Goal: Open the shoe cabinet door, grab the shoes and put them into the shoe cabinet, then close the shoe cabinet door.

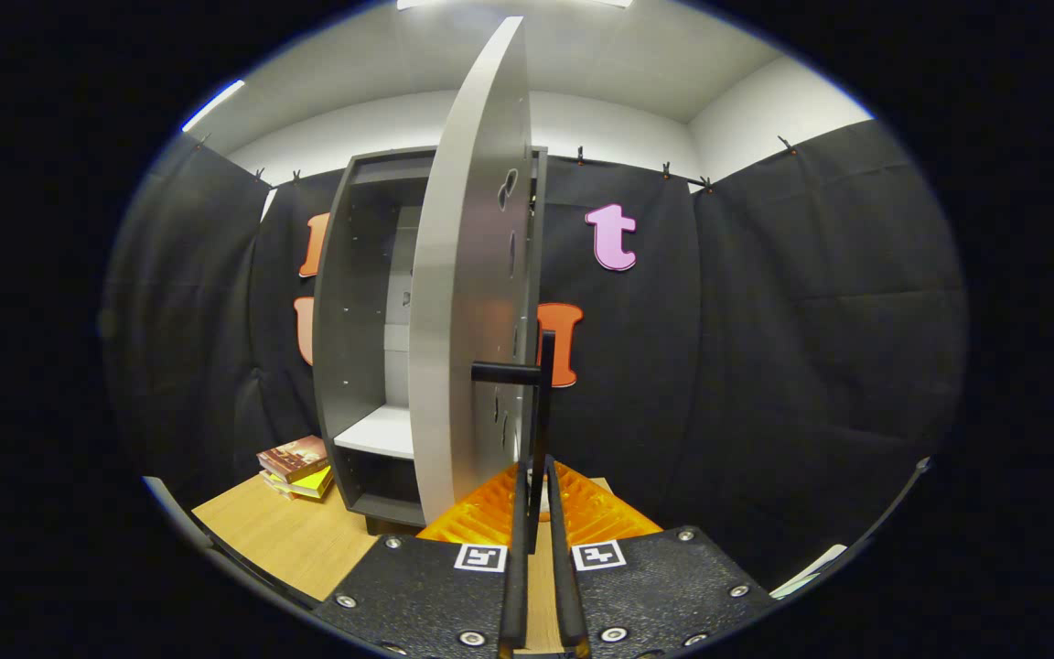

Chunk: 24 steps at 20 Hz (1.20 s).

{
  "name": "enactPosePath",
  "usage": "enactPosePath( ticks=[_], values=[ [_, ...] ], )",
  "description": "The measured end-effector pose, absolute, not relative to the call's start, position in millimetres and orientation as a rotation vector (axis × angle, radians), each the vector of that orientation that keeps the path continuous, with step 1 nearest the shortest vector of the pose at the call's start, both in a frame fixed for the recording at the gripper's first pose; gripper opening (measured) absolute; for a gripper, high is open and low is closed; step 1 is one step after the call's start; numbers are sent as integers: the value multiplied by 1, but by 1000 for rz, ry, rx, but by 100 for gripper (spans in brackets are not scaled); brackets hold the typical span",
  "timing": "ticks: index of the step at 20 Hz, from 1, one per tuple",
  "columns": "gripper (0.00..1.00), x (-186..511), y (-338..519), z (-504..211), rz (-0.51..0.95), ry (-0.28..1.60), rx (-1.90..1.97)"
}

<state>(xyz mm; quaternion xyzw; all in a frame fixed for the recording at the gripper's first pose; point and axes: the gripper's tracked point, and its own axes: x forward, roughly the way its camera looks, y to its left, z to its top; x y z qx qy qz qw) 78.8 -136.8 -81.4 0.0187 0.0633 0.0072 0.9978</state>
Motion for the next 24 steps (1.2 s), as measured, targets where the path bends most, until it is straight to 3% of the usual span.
enactPosePath(
  ticks=[14,17,22,24],
  values=[
    [18,44,-153,-73,30,105,87],
    [29,27,-136,-68,36,105,66],
    [70,8,-88,-77,64,157,51],
    [74,5,-68,-82,68,174,35]
  ],
)
